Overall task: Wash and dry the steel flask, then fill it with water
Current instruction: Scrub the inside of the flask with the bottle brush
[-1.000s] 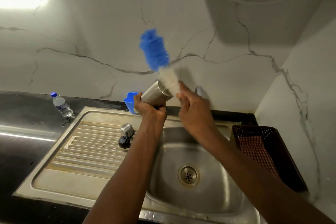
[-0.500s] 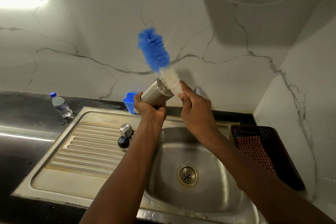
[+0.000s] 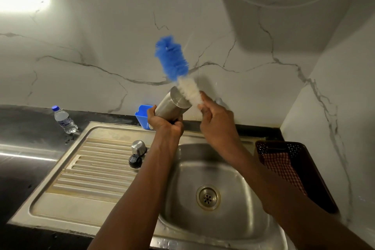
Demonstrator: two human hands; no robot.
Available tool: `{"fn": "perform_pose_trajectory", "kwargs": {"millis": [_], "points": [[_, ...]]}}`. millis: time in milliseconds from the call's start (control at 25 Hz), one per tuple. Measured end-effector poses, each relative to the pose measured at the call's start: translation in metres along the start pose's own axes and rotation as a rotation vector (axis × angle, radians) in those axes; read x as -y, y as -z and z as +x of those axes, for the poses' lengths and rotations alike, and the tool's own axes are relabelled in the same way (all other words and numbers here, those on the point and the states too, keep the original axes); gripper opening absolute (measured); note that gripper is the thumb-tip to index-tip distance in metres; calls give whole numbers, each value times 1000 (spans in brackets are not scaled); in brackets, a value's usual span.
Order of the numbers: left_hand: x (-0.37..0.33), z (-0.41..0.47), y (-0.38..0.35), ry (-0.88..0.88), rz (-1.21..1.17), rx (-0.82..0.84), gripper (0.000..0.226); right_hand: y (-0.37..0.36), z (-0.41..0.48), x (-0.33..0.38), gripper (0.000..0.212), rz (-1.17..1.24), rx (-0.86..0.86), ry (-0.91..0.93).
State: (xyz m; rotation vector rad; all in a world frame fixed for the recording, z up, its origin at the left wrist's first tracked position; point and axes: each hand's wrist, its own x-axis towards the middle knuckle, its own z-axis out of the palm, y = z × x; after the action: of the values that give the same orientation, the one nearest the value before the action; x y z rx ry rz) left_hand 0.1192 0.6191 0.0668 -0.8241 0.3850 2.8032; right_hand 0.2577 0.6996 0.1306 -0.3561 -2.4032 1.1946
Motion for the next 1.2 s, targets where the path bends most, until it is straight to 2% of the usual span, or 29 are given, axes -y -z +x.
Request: {"fn": "perform_pose_trajectory", "kwargs": {"millis": [160, 320, 440, 560, 680, 800, 960, 1000, 1080, 1200], "points": [[-3, 2, 0, 4, -13, 16, 39, 0, -3, 4, 48, -17, 58, 24], [-6, 4, -1, -14, -12, 10, 48, 3, -2, 6, 48, -7, 32, -4], [-6, 5, 0, -9, -2, 22, 44, 3, -5, 7, 48, -46, 96, -4], [-7, 4, 1, -25, -1, 21, 43, 4, -2, 7, 48, -2, 20, -5], [-7, 5, 1, 5, 15, 39, 38, 0, -9, 7, 49, -28, 104, 38], [-8, -1, 0, -9, 9, 35, 32, 6, -3, 2, 48, -6, 29, -23], [-6, -2, -1, 14, 16, 35, 38, 9, -8, 10, 46, -29, 113, -12], [-6, -2, -1, 13, 21, 25, 40, 9, -7, 10, 46, -7, 91, -12], [-7, -2, 0, -1, 20, 25, 38, 9, -7, 10, 47, -3, 65, 6], [-10, -1, 0, 20, 22, 32, 35, 8, -9, 12, 47, -38, 125, 27]]}}
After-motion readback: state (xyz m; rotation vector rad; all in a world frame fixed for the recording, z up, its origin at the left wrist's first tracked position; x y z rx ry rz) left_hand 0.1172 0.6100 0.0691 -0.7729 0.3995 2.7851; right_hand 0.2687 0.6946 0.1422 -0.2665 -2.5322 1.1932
